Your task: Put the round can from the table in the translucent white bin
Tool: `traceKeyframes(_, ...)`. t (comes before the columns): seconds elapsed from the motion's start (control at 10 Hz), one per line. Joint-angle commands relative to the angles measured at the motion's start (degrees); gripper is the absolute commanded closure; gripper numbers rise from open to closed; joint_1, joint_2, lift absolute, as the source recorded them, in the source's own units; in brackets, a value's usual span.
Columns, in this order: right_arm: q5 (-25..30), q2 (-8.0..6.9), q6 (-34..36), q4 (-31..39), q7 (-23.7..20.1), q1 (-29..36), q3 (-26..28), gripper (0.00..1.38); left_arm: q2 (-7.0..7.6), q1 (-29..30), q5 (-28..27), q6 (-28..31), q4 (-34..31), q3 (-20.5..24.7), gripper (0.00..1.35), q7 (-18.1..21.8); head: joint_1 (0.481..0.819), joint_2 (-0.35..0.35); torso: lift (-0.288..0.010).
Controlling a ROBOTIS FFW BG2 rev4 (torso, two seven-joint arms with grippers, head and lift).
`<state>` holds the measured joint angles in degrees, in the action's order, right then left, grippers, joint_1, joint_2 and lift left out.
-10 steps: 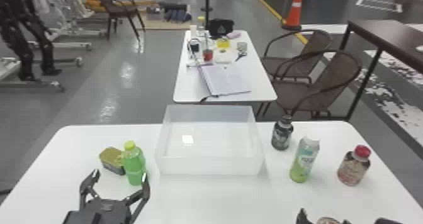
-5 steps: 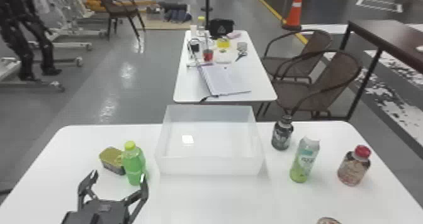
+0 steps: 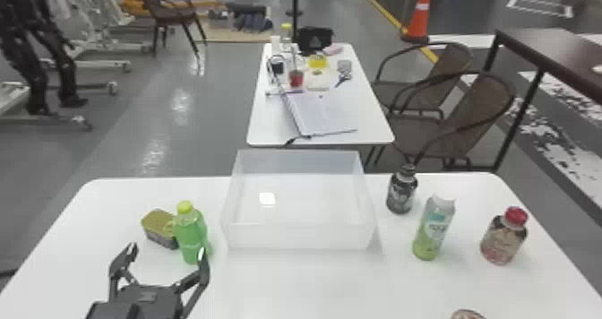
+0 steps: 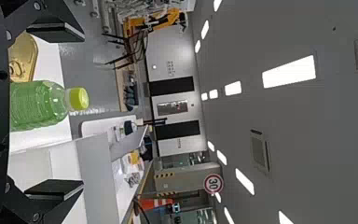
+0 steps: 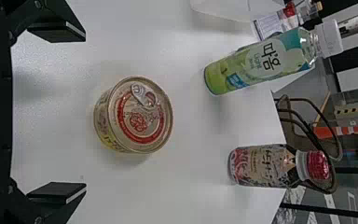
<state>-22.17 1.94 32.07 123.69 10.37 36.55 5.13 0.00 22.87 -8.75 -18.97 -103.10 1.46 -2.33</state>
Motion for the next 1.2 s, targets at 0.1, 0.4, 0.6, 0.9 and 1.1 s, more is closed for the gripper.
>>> traceKeyframes(0.1,1.34,-0.01,-0.08,-2.31,-0.79,-2.1,0.14,0.16,-0.15,-0.02,0.13,-0.02,0.0,0.04,0.19,-0.05,0.549,0.0,-0.1)
traceKeyframes(0.4,3.27,-0.01,-0.25,-4.16,-1.66,-3.5,0.49,0.16,-0.15,-0.02,0.22,-0.2,0.0,0.04,0.19,-0.22,0.549,0.0,-0.1)
traceKeyframes(0.6,3.8,-0.01,-0.34,-5.57,-2.54,-5.08,1.81,0.16,-0.15,0.07,0.31,-0.37,0.0,0.13,0.19,-0.4,0.549,0.0,-0.1)
traceKeyframes(0.9,4.76,0.08,-1.57,-7.94,-3.42,-8.16,2.69,0.16,-0.15,0.25,0.49,-0.72,0.0,0.3,0.19,-0.66,0.549,0.0,-0.1)
traceKeyframes(1.1,4.94,0.26,-1.83,-9.43,-4.3,-10.88,3.66,0.16,-0.15,0.34,0.49,-1.16,0.09,0.39,0.19,-0.93,0.549,0.0,-0.1)
